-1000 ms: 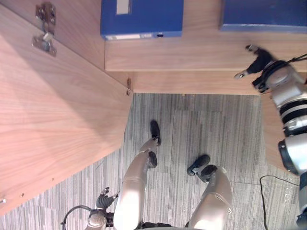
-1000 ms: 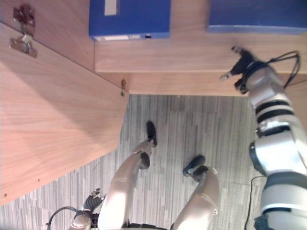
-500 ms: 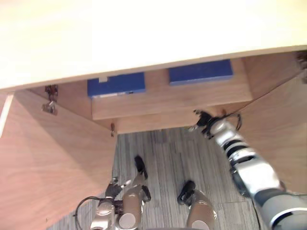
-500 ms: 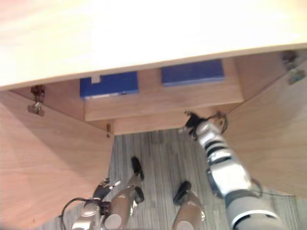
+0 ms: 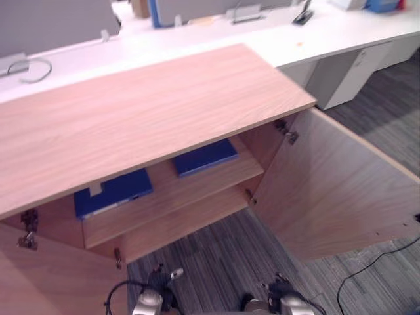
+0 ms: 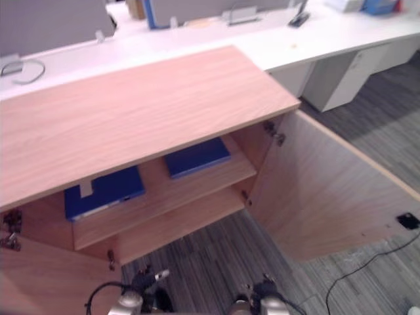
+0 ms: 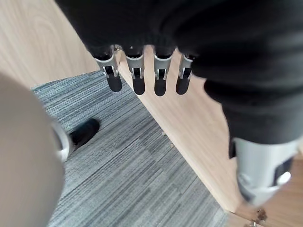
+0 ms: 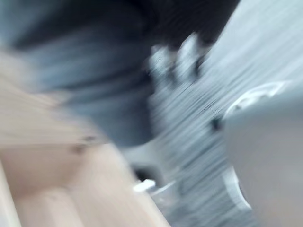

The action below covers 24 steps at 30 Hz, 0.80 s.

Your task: Walk over to the cabinet, pick up the folder, carry it to the office cabinet, place the folder inside the office cabinet, then close the office cabinet door

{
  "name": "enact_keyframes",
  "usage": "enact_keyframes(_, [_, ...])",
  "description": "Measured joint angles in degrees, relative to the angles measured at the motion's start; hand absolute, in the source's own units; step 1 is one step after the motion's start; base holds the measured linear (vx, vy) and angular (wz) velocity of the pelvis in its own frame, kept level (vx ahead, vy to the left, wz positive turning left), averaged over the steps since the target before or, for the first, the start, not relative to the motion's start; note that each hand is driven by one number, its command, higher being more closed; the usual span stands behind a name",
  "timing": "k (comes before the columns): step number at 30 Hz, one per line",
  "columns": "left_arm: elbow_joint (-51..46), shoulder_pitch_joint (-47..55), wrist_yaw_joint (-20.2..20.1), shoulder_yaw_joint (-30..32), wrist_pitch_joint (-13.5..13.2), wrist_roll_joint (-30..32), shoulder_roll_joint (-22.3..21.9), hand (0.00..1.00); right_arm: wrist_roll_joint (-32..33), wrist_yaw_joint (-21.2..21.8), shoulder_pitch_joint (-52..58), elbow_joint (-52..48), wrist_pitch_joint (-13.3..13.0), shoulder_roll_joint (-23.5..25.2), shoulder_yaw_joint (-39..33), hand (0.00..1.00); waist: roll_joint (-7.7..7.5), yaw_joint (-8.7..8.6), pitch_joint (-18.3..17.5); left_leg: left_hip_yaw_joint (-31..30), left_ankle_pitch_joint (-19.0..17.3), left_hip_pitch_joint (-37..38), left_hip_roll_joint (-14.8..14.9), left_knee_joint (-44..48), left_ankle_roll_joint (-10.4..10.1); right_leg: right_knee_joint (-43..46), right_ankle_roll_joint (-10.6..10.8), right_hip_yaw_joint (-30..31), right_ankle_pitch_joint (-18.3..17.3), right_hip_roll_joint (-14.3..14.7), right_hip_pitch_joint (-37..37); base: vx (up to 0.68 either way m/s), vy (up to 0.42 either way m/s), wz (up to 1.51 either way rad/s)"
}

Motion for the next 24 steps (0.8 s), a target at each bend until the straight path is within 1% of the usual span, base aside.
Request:
enact_keyframes(1, [0.4, 0.1, -0.2, 0.3, 0.0, 0.6, 0.6, 0.00, 0.7, 0.9, 0.5, -0.1, -0.3, -0.1, -1.9, 0.00, -0.45, -0.23, 0.1, 1.0, -2.9, -0.6, 1.3, 4.8, -0.1, 0.1, -0.2, 1.6, 0.1, 0.1, 0.0, -0.05, -0.052, -0.66])
enact_keyframes(2, [0.7, 0.3, -0.5, 0.5, 0.1, 0.6, 0.9, 0.00, 0.7, 1.6, 0.7, -0.1, -0.4, -0.2, -2.7, 0.00, -0.48, -0.16, 0.1, 1.3, -4.4, -1.0, 2.1, 7.5, -0.1, 0.3, -0.2, 2.6, 0.1, 0.3, 0.0, -0.04, -0.065, -0.62])
enact_keyframes(3, [1.0, 0.3, -0.7, 1.1, 0.1, 0.5, 0.9, 0.00, 0.7, 2.2, 1.3, 0.0, -0.4, -0.5, -4.3, 0.00, -0.34, -0.01, 0.2, 1.0, -7.1, -2.0, 3.6, 12.6, -0.2, 0.6, -0.2, 3.9, 0.1, 0.6, 0.1, -0.03, -0.054, -0.59])
enact_keyframes(4, [0.9, 0.5, -0.7, 2.5, -0.1, 0.2, 0.7, 0.00, 0.5, 2.2, 2.1, 0.0, -0.1, -1.1, -5.0, 0.00, -0.41, 0.14, 0.3, -3.2, -9.1, -3.1, 4.6, 16.9, 0.0, 0.9, -0.3, 5.4, 0.2, 1.1, 0.1, -0.02, -0.048, -0.57])
enact_keyframes(5, [0.9, 0.5, -0.7, 3.2, -0.2, -0.2, 0.6, 0.00, 0.4, 2.1, 2.6, 0.0, 0.1, -1.3, -5.2, 0.00, -0.19, 0.28, 0.2, -6.2, -10.1, -3.8, 4.8, 18.6, 0.0, 1.1, -0.3, 6.2, 0.2, 1.3, 0.0, -0.04, 0.013, -0.59])
enact_keyframes(6, [1.0, 0.7, -0.7, 4.7, -0.2, -0.9, 0.2, 0.00, 1.2, 1.6, 3.6, 0.0, 0.2, -1.4, -5.2, 0.00, 0.25, 0.36, 0.0, -12.3, -13.1, -4.7, 4.5, 20.4, -0.3, 1.4, -0.4, 7.6, 0.3, 1.7, -0.4, -0.03, 0.030, -0.49])
enact_keyframes(7, [1.0, 0.8, -0.7, 5.6, -0.2, -1.2, -0.2, 0.00, 2.1, 1.2, 4.1, 0.0, 0.4, -1.4, -5.3, 0.00, 0.67, 0.55, -0.1, -15.8, -15.1, -4.6, 3.9, 20.4, -0.7, 1.6, -0.3, 8.5, 0.3, 2.1, -0.9, -0.06, 0.113, -0.70])
enact_keyframes(8, [1.1, 0.8, -0.7, 7.4, -0.3, -1.7, -0.6, 0.00, 4.7, 0.8, 4.6, -0.2, 0.5, -1.1, -5.3, 0.00, 0.42, 0.85, -0.1, -18.5, -17.1, -4.4, 2.5, 20.2, -1.9, 1.6, -0.6, 10.4, 0.5, 2.3, -1.8, -0.04, 0.116, -0.70])
enact_keyframes(9, [1.1, 0.8, -0.7, 8.8, -0.3, -1.9, -0.4, 0.00, 6.0, 0.8, 5.0, -0.5, 0.5, -0.5, -5.1, 0.00, 0.33, 0.78, -0.5, -18.4, -17.4, -4.0, 1.4, 19.2, -1.4, 0.8, -0.5, 11.6, 1.3, 1.9, -2.3, -0.06, 0.225, -0.84])
enact_keyframes(10, [1.1, 1.1, -0.7, 10.9, -0.2, -2.1, -0.3, 0.00, 7.5, 0.8, 5.5, -1.5, 0.5, -0.1, -3.8, 0.00, -0.57, 0.95, -0.8, -17.0, -17.3, -3.3, 0.4, 17.5, -1.1, -1.2, -0.5, 13.1, 3.0, 1.4, -2.5, -0.02, 0.231, -0.92])
enact_keyframes(11, [1.1, 1.5, -0.7, 12.8, -0.1, -2.4, -0.2, 0.00, 7.5, 0.8, 6.1, -3.1, 0.5, -0.2, -1.3, 0.00, -1.01, 1.32, -1.3, -14.2, -16.9, -2.2, -0.2, 15.4, -0.9, -4.0, -0.6, 15.2, 5.3, 1.3, -2.6, -0.01, 0.190, -0.90])
enact_keyframes(13, [1.1, 2.0, -0.7, 13.6, 0.1, -2.4, -0.1, 0.00, 8.2, 0.3, 6.3, -4.7, 0.5, -0.2, 0.0, 0.00, -1.10, 1.54, -1.8, -12.0, -16.1, -1.3, -0.7, 13.8, -1.4, -5.9, -0.4, 16.7, 6.7, 1.2, -2.7, 0.04, 0.079, -0.71])
enact_keyframes(14, [1.2, 2.4, -0.8, 13.6, 0.3, -2.0, 0.0, 0.00, 9.7, -0.2, 6.3, -6.0, 0.4, -0.3, 1.6, 0.00, -1.26, 1.51, -2.5, -10.4, -15.2, -0.4, -1.3, 11.7, -0.9, -7.3, -0.2, 18.0, 7.4, 1.1, -3.0, 0.10, 0.069, -0.54])
enact_keyframes(16, [2.3, 2.1, -0.8, 13.3, 0.4, -0.3, 0.2, 0.00, 11.3, -0.6, 6.0, -6.8, -0.5, -0.8, 4.1, 0.00, -1.05, 1.36, -3.0, -9.9, -13.8, 1.0, -2.0, 9.2, -0.9, -8.5, 0.1, 18.2, 7.8, 1.1, -2.9, 0.17, 0.031, -0.25])
enact_keyframes(17, [2.3, 2.0, -0.8, 13.4, 0.4, -0.1, 0.3, 0.00, 11.7, -0.6, 5.9, -6.8, -0.6, -0.9, 4.7, 0.00, -1.04, 1.38, -3.0, -10.0, -13.8, 1.2, -1.9, 9.1, -0.8, -8.5, 0.1, 18.2, 7.8, 1.3, -2.9, 0.17, -0.022, -0.14])
enact_keyframes(18, [2.4, 1.9, -0.9, 13.5, 0.5, 0.5, 0.1, 0.00, 11.7, -0.6, 5.6, -7.7, -0.6, -0.8, 6.7, 0.00, -0.84, 1.44, -3.2, -10.3, -13.8, 1.8, -1.6, 8.8, -0.8, -8.6, 0.1, 18.2, 7.8, 1.7, -2.7, 0.12, -0.027, -0.19])
enact_keyframes(20, [2.3, 1.9, -1.1, 13.1, 0.5, 1.0, -0.3, 0.00, 11.7, -0.6, 5.6, -9.1, -0.8, -0.7, 8.0, 0.00, -0.38, 1.48, -3.3, -10.1, -13.8, 2.7, -1.6, 8.3, -0.8, -8.3, 0.1, 18.1, 7.8, 1.8, -2.5, 0.10, -0.012, -0.20])
enact_keyframes(21, [2.1, 1.8, -1.2, 12.2, 0.7, 0.9, -0.8, 0.00, 11.7, -0.6, 5.6, -10.0, -0.9, 0.0, 8.4, 0.00, 0.20, 1.53, -3.1, -9.8, -13.9, 3.6, -1.6, 8.2, -0.7, -7.0, -0.1, 18.1, 7.7, 1.9, -2.6, 0.04, 0.026, -0.23])
enact_keyframes(22, [1.3, 2.0, -1.1, 11.1, 0.7, 0.8, -1.5, 0.00, 11.7, -0.5, 5.6, -10.7, -0.8, -0.2, 8.2, 0.00, 0.93, 1.64, -2.6, -9.5, -14.1, 4.6, -1.7, 8.4, -0.3, -4.2, -0.8, 17.9, 7.2, 2.0, -3.3, 0.02, 0.033, -0.28])
enact_keyframes(23, [0.5, 2.3, -1.1, 10.7, 0.5, 0.6, -1.8, 0.00, 11.7, -0.5, 5.6, -11.1, -0.7, -0.3, 8.2, 0.00, 1.32, 1.75, -2.3, -9.0, -14.2, 5.3, -1.6, 8.4, 0.0, -1.8, -1.1, 17.5, 6.9, 2.1, -4.1, -0.03, 0.044, -0.39])
enact_keyframes(24, [-0.4, 2.9, -1.1, 10.3, 0.3, 0.4, -2.5, 0.00, 11.7, -0.6, 5.6, -11.4, -0.7, -0.5, 8.0, 0.00, 1.89, 2.13, -1.9, -7.7, -14.7, 6.0, -1.6, 8.6, 0.6, 3.4, -1.4, 15.2, 6.6, 2.1, -6.6, -0.07, 0.048, -0.55])
